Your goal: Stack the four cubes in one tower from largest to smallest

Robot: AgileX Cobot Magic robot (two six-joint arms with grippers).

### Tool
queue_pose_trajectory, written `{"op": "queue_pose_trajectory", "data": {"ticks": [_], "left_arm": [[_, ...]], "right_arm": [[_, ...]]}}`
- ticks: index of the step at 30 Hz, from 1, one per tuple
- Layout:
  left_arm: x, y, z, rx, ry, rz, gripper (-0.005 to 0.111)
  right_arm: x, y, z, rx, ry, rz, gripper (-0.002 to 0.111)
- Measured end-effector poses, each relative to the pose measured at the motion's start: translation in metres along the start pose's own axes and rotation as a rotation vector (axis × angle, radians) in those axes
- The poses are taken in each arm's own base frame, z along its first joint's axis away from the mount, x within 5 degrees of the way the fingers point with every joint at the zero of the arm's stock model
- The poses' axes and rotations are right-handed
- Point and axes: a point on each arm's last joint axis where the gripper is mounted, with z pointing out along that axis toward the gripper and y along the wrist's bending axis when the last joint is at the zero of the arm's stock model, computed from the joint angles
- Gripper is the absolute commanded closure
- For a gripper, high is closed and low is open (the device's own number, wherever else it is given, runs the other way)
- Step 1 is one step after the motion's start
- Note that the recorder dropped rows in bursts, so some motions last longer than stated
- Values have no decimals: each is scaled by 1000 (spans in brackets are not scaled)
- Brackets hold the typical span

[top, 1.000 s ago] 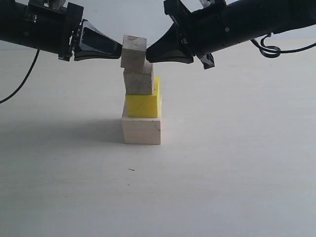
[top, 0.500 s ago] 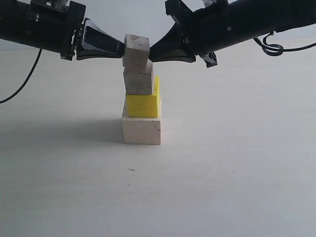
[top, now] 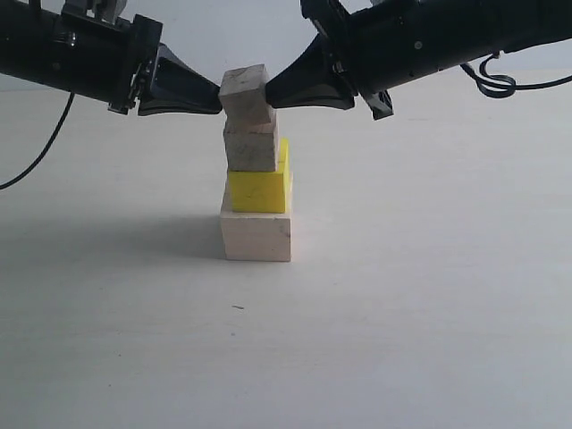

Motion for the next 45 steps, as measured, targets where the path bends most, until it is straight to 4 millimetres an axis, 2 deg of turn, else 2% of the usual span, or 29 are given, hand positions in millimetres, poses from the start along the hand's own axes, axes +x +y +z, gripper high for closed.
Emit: {"op": "queue_pose_trajectory", "data": {"ticks": [45], "left_arm": [[0,2,1,-24,2,0,107]], "right_arm": [[0,-4,1,49,-10,31,108]]}}
